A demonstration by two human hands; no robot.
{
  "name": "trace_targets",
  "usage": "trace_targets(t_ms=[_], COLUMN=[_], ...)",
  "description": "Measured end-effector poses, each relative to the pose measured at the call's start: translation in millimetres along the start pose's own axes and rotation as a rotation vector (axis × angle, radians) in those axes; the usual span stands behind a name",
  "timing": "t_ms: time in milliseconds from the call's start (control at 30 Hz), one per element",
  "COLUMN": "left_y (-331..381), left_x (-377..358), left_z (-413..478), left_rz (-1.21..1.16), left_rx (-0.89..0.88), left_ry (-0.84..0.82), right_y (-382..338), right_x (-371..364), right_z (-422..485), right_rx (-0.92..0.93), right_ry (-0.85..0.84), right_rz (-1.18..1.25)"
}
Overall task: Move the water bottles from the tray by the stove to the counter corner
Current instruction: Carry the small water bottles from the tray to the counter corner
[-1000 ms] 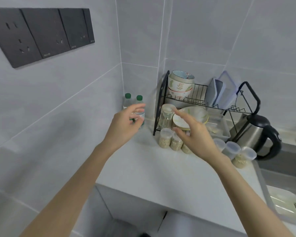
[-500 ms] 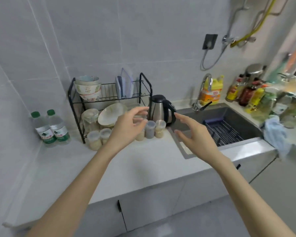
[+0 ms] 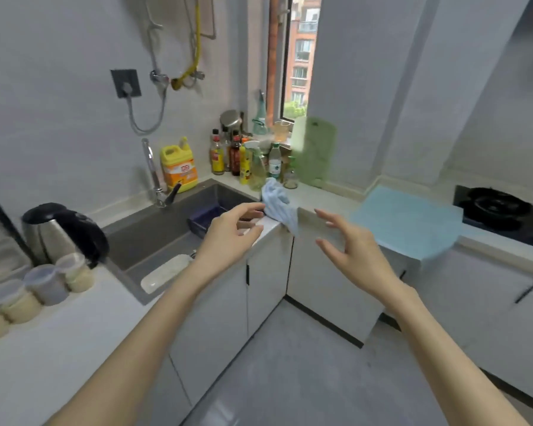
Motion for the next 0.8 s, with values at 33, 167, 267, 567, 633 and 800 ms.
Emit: trace_targets(t_ms=[33, 167, 267, 567, 633, 800], left_y=[20, 84, 131, 262, 282, 342], left_x=[-24, -104, -159, -305, -332, -411], left_z=[10, 40, 58, 96, 105, 137], left_rz=[-0.008, -0.052, -0.097, -0.214, -0.240, -0.289], left_rx=[-0.038, -0.146, -0.213, -0.419, -0.453, -0.563], left_ry=[-0.027, -0.129, -0.214, -0.415, -0.450, -0.546], right_y=[18, 70, 101, 179, 194, 243], right_x=[25, 104, 160, 284, 303, 364], right_z=[-8, -37, -64, -137, -145, -156], right_rx=[-0.024, -0.112, -0.196, -0.382, -0.412, -0.503], right_ry=[0.025, 0.120, 0.196, 0.484, 0.530, 0.647], right_rz=[-0.009, -0.006, -0.001, -0.033, -0.055, -0.094])
Point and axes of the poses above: each hand's wrist, its own z-axis towards the middle knuckle, its own x-axis out of the back of the hand, y = z × x, the point moved 4 cm from there along z, towards the middle knuckle, and after that the axes turned 15 degrees about z, right-handed, at the moved point
